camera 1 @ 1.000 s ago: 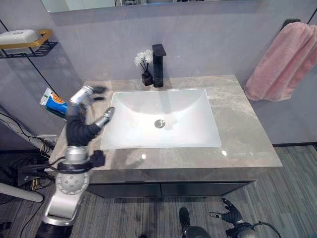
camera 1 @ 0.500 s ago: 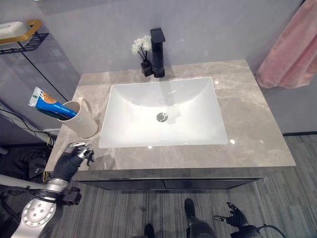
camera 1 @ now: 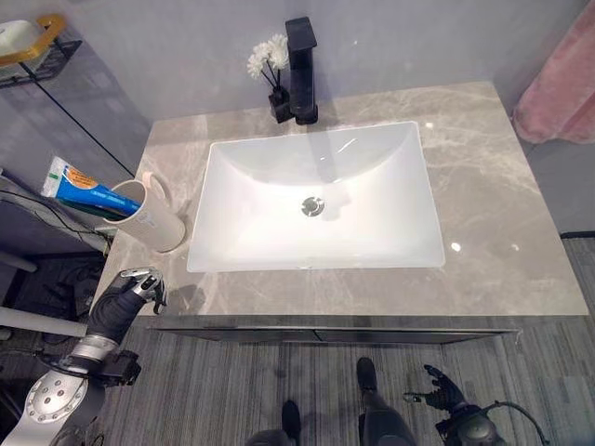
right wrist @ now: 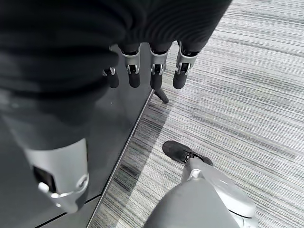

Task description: Put brush and paste in cup on sink, flatten towel.

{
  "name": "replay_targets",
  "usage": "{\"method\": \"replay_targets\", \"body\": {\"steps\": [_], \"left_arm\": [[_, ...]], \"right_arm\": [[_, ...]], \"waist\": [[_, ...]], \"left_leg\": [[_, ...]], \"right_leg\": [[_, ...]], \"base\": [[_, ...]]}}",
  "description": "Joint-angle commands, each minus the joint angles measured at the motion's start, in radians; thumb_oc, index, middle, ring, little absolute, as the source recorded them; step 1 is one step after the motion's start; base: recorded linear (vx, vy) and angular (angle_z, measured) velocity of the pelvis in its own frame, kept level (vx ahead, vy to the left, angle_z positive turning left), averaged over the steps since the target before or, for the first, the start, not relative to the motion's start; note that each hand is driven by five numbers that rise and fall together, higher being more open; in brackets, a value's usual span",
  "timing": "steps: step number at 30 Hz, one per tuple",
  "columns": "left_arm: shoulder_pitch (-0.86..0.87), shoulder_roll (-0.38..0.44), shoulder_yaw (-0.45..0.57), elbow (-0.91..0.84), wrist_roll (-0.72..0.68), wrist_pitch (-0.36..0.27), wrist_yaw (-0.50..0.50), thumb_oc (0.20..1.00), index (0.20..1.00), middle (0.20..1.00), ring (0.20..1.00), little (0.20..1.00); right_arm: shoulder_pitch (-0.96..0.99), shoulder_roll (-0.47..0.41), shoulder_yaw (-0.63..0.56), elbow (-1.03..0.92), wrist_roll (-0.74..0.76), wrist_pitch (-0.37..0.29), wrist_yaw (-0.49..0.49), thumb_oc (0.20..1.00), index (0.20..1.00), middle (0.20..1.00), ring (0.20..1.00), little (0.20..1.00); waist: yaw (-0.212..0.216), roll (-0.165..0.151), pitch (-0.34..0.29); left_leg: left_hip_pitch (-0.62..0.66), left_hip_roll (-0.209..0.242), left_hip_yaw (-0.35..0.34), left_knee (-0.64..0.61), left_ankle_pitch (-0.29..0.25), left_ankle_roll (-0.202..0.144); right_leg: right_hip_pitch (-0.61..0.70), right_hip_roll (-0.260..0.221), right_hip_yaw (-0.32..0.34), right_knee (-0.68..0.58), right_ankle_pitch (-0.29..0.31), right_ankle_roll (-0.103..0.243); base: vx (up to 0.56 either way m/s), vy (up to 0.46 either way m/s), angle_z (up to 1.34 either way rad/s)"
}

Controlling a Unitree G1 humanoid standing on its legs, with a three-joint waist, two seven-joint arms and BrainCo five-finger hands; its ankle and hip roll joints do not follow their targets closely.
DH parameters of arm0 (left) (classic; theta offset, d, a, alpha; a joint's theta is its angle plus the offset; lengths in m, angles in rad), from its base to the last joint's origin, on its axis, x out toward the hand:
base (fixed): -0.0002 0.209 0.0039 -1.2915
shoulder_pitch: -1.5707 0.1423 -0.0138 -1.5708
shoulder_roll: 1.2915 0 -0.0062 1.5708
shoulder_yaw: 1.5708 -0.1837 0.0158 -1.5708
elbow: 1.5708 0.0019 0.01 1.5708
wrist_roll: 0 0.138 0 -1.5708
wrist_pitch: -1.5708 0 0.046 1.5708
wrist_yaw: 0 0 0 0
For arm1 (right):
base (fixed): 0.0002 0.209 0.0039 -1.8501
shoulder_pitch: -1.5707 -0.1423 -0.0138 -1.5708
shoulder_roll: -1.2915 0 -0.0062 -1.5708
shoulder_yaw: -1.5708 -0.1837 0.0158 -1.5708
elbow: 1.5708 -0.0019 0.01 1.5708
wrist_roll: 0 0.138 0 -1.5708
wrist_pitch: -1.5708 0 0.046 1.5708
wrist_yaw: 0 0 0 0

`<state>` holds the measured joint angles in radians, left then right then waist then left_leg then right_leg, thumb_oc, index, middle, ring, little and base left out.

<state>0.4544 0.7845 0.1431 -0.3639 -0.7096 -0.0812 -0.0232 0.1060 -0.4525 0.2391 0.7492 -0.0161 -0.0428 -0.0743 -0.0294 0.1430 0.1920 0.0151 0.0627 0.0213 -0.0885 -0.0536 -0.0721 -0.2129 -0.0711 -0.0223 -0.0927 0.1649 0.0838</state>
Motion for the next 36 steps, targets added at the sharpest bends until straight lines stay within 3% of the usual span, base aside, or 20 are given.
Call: {"method": "replay_targets", "body": {"steps": [1, 11, 19, 36], "left_arm": [[-0.025, 0.042, 0.06, 0.013, -0.028, -0.042, 0.024, 0.2, 0.2, 0.2, 0.2, 0.2], [-0.072, 0.0, 0.1, 0.069, 0.039, -0.058, 0.067, 0.2, 0.2, 0.2, 0.2, 0.2], [-0.131, -0.013, 0.132, 0.114, 0.077, -0.074, 0.103, 0.2, 0.2, 0.2, 0.2, 0.2], [-0.239, 0.011, 0.145, 0.182, 0.124, -0.097, 0.174, 0.2, 0.2, 0.2, 0.2, 0.2]], "right_arm": [[-0.033, -0.009, 0.027, 0.0, 0.0, -0.012, -0.015, 1.0, 1.0, 1.0, 1.0, 1.0], [-0.022, -0.002, 0.014, 0.056, -0.003, -0.007, -0.02, 1.0, 1.0, 1.0, 1.0, 1.0], [-0.035, 0.031, 0.003, 0.227, 0.012, 0.01, -0.02, 1.0, 1.0, 1.0, 1.0, 1.0], [-0.049, 0.054, -0.023, 0.233, 0.059, 0.012, -0.052, 1.0, 1.0, 1.0, 1.0, 1.0]], "waist": [[-0.021, -0.047, 0.005], [-0.02, -0.058, 0.016], [-0.017, -0.071, 0.023], [-0.021, -0.102, 0.054]], "left_leg": [[-0.094, -0.015, 0.023, 0.001, 0.102, -0.016], [-0.12, -0.018, 0.023, 0.001, 0.096, -0.012], [-0.133, -0.025, 0.028, 0.001, 0.083, -0.003], [-0.172, -0.031, 0.044, 0.001, 0.074, 0.009]], "right_leg": [[0.116, -0.038, 0.024, 0.005, -0.104, 0.046], [0.087, -0.041, 0.027, 0.005, -0.105, 0.05], [0.065, -0.046, 0.04, 0.005, -0.107, 0.051], [0.015, -0.042, 0.07, 0.005, -0.108, 0.056]], "base": [[0.0, 0.0, 0.0], [0.01, 0.0, 0.0], [0.03, 0.018, -0.03], [0.01, 0.008, -0.03]]}}
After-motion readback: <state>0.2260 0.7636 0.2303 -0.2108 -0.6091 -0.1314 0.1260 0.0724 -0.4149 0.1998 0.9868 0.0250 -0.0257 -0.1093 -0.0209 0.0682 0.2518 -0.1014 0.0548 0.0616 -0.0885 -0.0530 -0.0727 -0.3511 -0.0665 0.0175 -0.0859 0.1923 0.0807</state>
